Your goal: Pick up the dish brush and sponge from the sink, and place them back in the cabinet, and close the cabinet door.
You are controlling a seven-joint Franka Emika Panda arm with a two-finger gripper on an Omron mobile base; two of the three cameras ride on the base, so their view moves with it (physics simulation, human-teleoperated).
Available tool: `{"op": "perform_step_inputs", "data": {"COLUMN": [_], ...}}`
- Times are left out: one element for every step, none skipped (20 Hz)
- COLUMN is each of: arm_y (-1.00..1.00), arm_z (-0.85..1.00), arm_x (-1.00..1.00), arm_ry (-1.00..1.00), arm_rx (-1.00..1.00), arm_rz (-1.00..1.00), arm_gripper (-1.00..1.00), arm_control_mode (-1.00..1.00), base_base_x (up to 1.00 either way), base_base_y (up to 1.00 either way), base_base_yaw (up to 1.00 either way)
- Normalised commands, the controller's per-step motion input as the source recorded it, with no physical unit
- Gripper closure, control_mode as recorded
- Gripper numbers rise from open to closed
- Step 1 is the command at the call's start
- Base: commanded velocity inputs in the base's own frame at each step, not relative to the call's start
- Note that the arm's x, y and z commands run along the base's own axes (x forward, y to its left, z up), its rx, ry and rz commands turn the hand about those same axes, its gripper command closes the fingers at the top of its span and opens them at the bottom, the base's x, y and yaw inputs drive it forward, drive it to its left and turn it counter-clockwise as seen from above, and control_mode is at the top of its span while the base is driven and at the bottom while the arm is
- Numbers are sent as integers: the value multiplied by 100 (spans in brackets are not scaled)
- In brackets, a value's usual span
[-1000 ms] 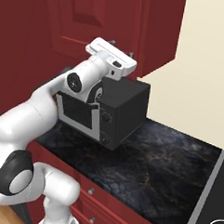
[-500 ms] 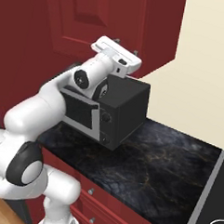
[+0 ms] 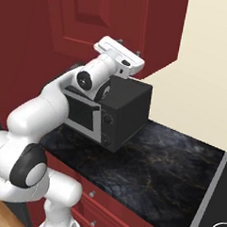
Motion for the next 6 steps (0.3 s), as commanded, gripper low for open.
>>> {"op": "perform_step_inputs", "data": {"arm_y": [-11,-10,-10,-11,-9,-10], "arm_z": [0,0,0,0,0,0], "arm_x": [16,17,18,17,19,19], "arm_ry": [0,0,0,0,0,0], "arm_rx": [0,0,0,0,0,0], "arm_rz": [1,1,1,1,1,1], "arm_gripper": [-100,-100,-100,-100,-100,-100], "arm_control_mode": [-100,-100,-100,-100,-100,-100], "base_base_x": [0,0,0,0,0,0], "base_base_y": [0,0,0,0,0,0], "base_base_yaw": [0,0,0,0,0,0]}}
